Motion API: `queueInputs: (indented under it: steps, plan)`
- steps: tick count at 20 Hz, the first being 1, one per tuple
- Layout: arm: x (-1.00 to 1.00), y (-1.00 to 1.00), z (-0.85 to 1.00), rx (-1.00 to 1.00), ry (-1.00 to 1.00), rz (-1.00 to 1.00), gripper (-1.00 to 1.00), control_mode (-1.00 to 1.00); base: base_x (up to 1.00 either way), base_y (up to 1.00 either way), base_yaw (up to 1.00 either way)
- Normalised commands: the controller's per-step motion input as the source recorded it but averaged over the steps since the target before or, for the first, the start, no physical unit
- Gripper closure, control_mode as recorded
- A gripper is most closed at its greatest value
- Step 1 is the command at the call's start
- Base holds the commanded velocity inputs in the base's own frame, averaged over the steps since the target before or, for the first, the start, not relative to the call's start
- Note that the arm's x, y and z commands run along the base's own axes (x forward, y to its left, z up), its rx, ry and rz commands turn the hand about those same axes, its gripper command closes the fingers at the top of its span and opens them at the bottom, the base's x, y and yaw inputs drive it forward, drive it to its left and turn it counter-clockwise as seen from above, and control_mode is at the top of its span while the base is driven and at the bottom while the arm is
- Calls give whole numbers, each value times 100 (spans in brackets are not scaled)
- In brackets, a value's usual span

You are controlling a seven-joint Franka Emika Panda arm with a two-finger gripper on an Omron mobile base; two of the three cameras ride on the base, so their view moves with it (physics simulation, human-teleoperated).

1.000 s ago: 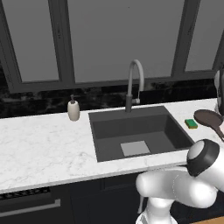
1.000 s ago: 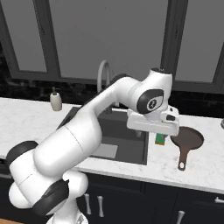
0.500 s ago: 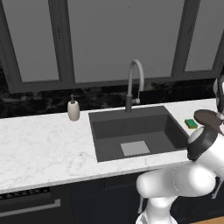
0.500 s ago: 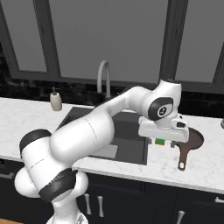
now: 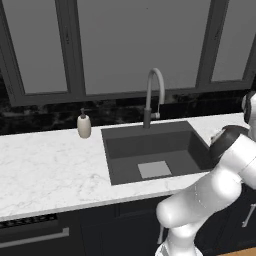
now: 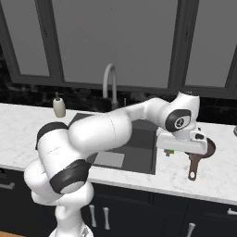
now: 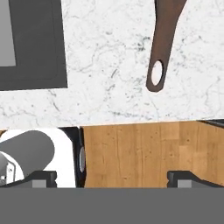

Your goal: Pick the pan and sponge and place them into the sink. Then turn on the water.

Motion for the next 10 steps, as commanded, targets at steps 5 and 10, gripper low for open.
queueInputs:
  steps: [5,10]
  plan:
    - [40,-21,-26,2,0,0,-100,-100,0,0,0]
    - [52,-19,-32,0,0,1,-100,-100,0,0,0]
